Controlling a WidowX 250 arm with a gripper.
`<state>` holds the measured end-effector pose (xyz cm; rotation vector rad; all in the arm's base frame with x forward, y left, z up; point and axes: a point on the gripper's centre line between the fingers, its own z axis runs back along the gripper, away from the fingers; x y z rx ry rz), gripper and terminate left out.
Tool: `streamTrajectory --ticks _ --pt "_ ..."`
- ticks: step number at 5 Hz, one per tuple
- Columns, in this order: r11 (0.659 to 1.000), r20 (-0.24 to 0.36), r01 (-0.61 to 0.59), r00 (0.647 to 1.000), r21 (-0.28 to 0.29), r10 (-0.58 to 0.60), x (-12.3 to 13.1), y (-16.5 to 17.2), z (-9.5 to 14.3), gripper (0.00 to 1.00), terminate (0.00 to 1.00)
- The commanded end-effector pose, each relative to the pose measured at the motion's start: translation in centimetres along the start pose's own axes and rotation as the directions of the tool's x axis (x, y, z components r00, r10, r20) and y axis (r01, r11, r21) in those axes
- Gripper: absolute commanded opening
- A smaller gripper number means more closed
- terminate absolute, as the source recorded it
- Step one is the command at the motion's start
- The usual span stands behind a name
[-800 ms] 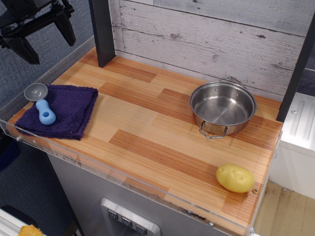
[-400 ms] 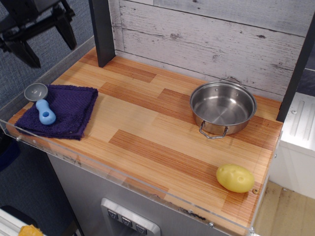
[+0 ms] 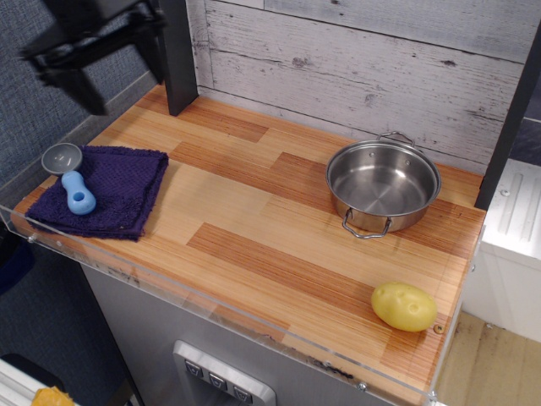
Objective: Slide the pan next to the purple rag.
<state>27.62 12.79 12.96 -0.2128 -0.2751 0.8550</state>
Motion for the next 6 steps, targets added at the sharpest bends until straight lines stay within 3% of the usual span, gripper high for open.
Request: streamTrajectory --ticks 1,6 --pt "0.994 0.038 0.110 0.993 -0.030 -0.109 -2.4 -4.0 -0.4 1.00 0.00" --pt "0.963 0.008 0.270 0.963 0.003 -0.270 -6.2 -12.1 -8.5 1.00 0.00"
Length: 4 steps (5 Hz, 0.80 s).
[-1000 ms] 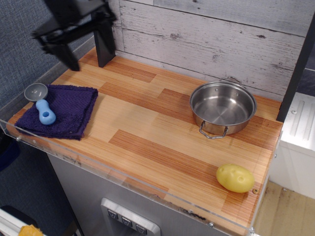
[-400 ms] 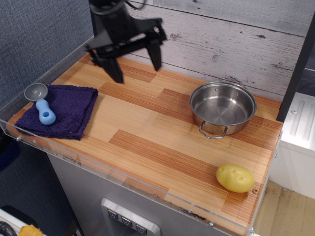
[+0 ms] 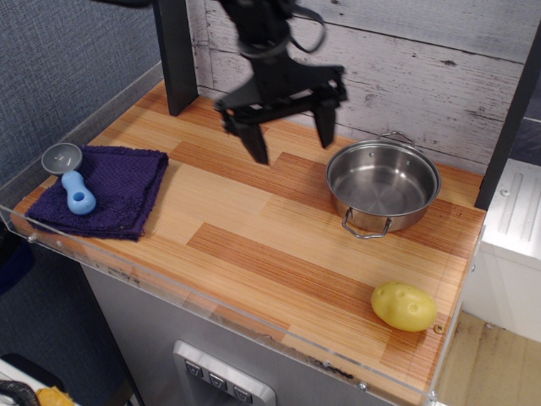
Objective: Slide the pan next to the purple rag.
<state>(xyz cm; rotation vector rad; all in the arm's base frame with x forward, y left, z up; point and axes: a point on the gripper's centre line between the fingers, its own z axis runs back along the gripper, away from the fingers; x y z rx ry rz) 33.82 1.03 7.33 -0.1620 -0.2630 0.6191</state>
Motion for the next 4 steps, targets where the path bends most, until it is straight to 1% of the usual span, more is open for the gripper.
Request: streamTrajectory --ticks 1,2,3,4 --pt "0.998 0.020 0.067 0.998 -0.005 -0.067 -0.3 -3.1 -2.0 1.00 0.00" --pt "0.997 0.000 0.083 0.997 -0.003 -0.083 -0.4 -4.1 -3.6 1.00 0.00" --pt "0.996 -0.011 0.094 0.996 0.003 -0.094 -0.5 -4.3 -4.6 1.00 0.00" --pt "0.994 0.001 0.110 0.994 0.016 -0.110 -0.5 -3.8 -4.8 0.00 0.00"
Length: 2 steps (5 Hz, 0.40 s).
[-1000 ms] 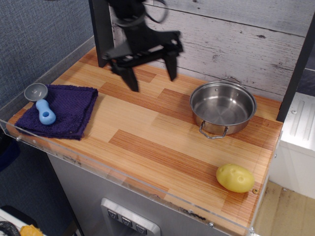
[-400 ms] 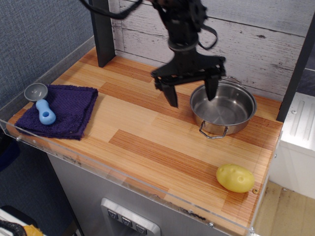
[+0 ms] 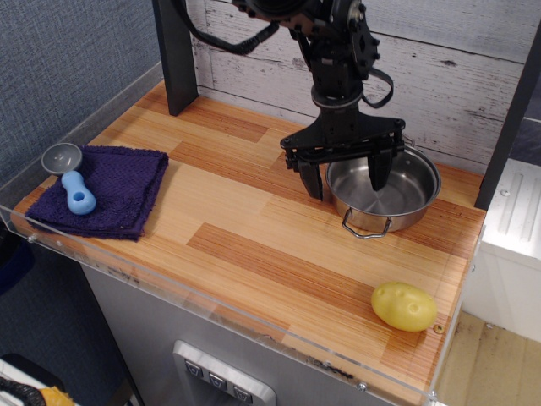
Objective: Slide the pan next to the purple rag.
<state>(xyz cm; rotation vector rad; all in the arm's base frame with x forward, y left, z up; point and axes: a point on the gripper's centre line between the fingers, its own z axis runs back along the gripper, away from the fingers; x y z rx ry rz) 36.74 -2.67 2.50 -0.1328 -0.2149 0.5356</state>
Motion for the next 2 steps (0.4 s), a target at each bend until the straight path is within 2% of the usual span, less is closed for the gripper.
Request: streamTrajectory --ticks 1,2 --pt "0.999 0.054 0.041 0.998 -0.006 -0.041 0.30 -0.03 1.25 0.00 0.00" --pt "0.999 0.067 0.044 0.997 -0.007 -0.043 0.30 0.25 1.55 0.00 0.00"
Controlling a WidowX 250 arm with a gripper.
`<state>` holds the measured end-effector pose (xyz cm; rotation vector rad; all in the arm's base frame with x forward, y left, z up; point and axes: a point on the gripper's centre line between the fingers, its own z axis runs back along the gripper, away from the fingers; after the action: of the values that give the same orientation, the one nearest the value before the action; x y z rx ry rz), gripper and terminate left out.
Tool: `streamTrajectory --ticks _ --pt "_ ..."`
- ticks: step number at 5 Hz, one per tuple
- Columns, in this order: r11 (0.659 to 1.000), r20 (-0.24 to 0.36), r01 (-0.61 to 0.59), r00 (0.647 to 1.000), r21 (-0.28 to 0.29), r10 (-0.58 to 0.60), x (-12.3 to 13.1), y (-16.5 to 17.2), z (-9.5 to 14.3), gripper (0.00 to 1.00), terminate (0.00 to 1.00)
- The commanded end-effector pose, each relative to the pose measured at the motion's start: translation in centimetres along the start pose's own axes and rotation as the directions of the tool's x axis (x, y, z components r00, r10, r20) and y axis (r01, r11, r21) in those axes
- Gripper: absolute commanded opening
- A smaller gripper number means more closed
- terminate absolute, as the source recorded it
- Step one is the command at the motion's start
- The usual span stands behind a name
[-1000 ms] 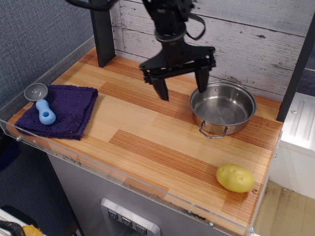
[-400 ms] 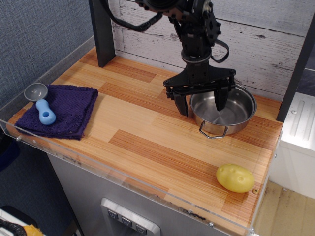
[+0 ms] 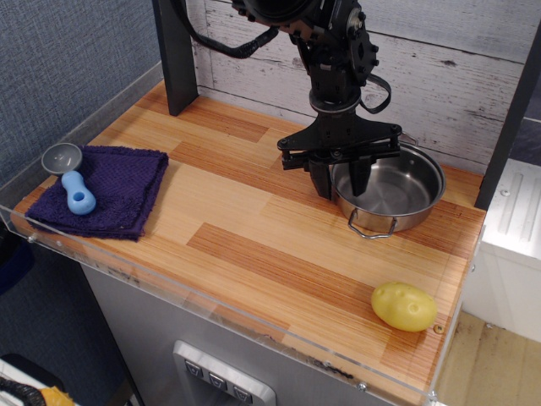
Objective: Slide the pan next to the purple rag.
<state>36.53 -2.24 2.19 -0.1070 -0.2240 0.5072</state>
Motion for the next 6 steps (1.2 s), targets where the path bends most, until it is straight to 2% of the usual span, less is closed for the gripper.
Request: streamTrajectory --ticks 1,3,4,5,6 --pt "1.000 0.059 0.019 0.998 -0.025 -0.018 0.5 -0.1 2.1 0.00 0.00" --pt "0.997 0.066 0.047 0.997 -0.055 -0.044 0.6 0.1 3.4 0.00 0.00" --pt "0.994 0.089 0.040 0.996 -0.105 -0.031 1.0 0.9 5.5 0.00 0.00" --pt "0.994 0.122 0.041 0.992 -0.104 -0.028 1.5 2.8 8.0 0.00 0.00" --pt "0.993 0.122 0.045 0.992 -0.107 -0.032 1.4 5.0 9.5 0.00 0.00"
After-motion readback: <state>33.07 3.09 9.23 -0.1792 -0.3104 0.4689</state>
